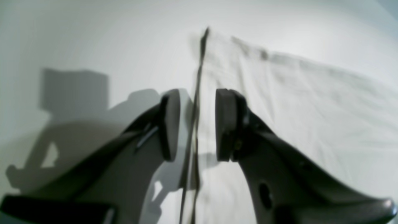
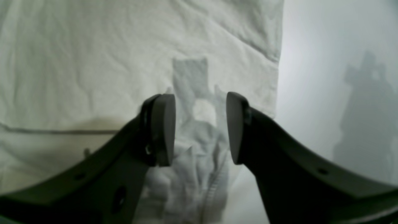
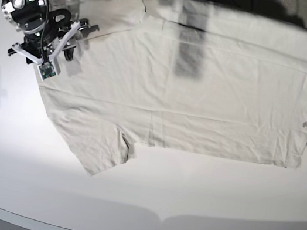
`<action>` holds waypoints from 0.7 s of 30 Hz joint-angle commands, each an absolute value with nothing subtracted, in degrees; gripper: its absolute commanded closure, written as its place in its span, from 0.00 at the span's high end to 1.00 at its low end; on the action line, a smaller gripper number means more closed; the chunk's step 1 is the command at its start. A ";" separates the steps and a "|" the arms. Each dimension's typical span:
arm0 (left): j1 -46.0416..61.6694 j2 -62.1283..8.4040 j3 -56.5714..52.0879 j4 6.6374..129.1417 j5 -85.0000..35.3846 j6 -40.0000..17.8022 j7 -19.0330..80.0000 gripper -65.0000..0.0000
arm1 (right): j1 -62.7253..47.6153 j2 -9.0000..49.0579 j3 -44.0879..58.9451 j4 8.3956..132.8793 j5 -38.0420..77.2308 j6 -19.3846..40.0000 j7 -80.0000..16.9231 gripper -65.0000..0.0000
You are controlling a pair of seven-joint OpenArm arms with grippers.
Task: Fold the T-shirt properly
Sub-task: 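Move both grippers along the shirt sides toward the hem corners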
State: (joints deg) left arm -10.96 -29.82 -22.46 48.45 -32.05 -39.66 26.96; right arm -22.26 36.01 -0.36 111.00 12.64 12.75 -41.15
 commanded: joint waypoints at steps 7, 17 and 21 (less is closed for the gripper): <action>-26.96 -31.31 -21.91 28.01 -21.41 -40.00 21.65 0.29 | -19.03 36.86 0.10 111.87 12.69 12.64 -41.36 0.42; -33.36 -28.16 -21.91 18.31 -9.74 -40.00 13.85 0.29 | -19.07 36.84 0.10 111.87 12.64 12.64 -41.47 0.42; -33.36 -26.41 -21.91 18.31 -4.97 -40.00 13.32 0.29 | -19.05 36.86 0.10 111.87 12.64 12.64 -41.87 0.42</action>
